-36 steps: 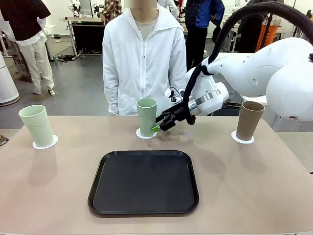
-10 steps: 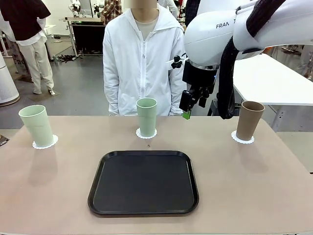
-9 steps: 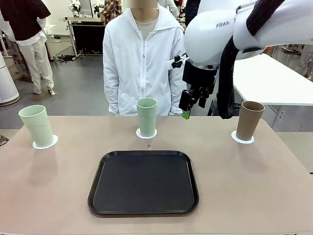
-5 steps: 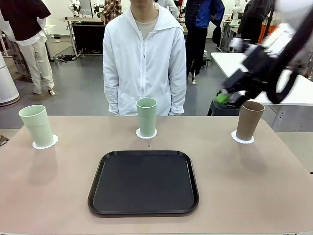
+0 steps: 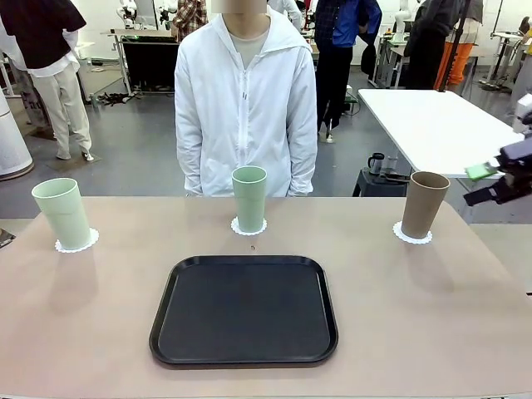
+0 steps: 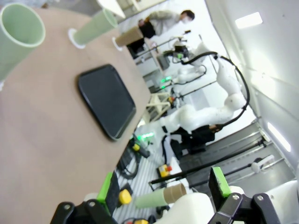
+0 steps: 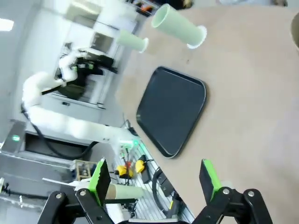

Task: Place coasters on the table and set cups on them.
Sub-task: Take one Reusable plastic cup from the Flat Tray and place it on a coaster set by the human.

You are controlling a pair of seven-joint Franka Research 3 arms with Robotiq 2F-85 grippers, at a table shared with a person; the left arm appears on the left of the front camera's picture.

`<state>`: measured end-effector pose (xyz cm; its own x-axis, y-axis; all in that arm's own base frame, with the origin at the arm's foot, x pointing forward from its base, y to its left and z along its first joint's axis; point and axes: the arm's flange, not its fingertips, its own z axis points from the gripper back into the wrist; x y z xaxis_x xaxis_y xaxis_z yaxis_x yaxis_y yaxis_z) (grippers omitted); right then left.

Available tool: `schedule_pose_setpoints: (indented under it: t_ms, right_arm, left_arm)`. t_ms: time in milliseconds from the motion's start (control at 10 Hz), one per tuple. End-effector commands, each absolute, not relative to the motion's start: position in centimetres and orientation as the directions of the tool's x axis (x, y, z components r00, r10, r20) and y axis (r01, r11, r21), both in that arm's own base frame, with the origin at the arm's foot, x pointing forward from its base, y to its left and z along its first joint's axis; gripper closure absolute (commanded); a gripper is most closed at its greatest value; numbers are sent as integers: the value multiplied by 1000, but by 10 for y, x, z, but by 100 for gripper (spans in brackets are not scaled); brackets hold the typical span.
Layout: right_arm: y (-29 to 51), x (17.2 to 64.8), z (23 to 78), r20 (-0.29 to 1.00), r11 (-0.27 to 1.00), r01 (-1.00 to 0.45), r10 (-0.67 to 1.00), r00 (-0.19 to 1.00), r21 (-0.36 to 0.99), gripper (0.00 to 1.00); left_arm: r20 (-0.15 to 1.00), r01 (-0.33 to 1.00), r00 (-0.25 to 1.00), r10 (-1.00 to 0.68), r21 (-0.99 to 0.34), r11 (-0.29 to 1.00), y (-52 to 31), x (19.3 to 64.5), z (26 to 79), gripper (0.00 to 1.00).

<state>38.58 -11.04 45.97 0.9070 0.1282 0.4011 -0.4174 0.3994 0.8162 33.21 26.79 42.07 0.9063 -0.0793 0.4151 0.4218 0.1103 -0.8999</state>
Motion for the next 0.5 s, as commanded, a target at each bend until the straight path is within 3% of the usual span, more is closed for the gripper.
schedule_pose_setpoints:
  t_ms: [0,400]
  right_arm:
    - [-136,397,448,376,322,-401,137,916,858,0]
    - [-179,385,418,295,292,-284,7,956,913,0]
  left_arm:
    - [415,422,906,-80,-899,115,269,331,423,0]
    - [415,422,906,-80,-899,115,269,331,423,0]
